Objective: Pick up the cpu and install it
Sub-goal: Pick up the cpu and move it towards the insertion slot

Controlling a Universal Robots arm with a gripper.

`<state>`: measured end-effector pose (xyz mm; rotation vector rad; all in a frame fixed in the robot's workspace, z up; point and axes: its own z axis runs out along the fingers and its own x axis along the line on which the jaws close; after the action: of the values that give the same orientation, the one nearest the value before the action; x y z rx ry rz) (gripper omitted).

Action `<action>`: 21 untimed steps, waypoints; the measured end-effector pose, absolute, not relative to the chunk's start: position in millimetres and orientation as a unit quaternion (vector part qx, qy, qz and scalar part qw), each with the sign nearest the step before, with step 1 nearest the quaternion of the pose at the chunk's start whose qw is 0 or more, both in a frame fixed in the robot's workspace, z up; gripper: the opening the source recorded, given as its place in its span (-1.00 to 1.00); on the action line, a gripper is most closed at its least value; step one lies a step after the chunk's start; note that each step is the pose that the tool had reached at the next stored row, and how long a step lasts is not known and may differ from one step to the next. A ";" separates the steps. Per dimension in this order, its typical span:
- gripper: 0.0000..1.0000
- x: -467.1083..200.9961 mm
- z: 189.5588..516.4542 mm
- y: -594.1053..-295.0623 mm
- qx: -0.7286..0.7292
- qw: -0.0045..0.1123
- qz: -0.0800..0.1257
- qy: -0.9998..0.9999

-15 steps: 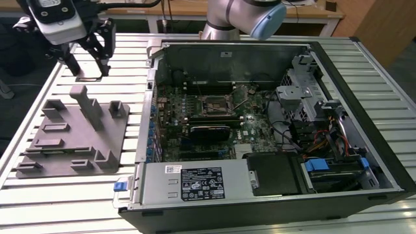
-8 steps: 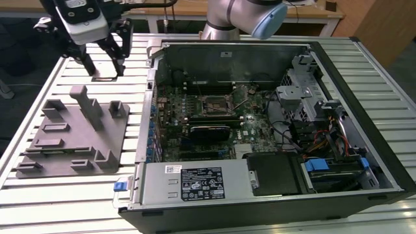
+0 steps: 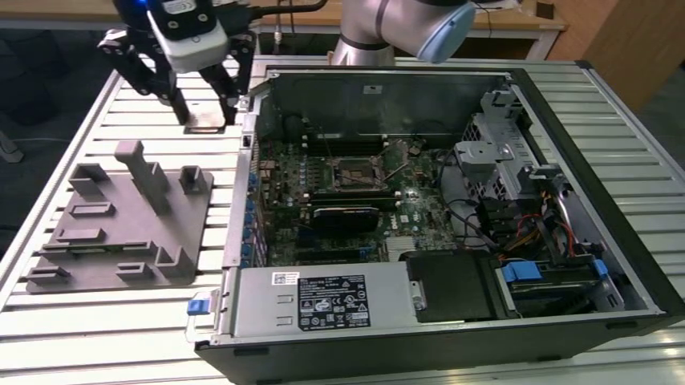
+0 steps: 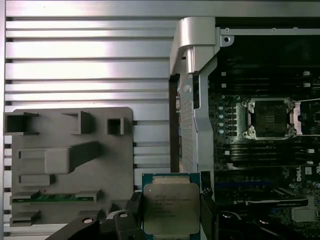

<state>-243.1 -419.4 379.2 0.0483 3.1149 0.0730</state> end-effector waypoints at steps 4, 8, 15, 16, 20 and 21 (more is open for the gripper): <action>0.09 -225.8 379.3 -419.4 0.016 0.013 0.023 1.000; 0.09 -208.2 379.3 -419.4 0.016 0.013 0.023 1.000; 0.09 -176.8 379.3 -419.4 0.016 0.013 0.023 1.000; 0.09 -172.4 379.3 -419.4 0.016 0.013 0.023 1.000; 0.09 -154.2 379.3 -419.4 0.016 0.013 0.023 1.000; 0.09 -150.0 379.2 -419.4 0.016 0.013 0.023 1.000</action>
<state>-150.0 -419.4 379.2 0.0484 3.1151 0.0730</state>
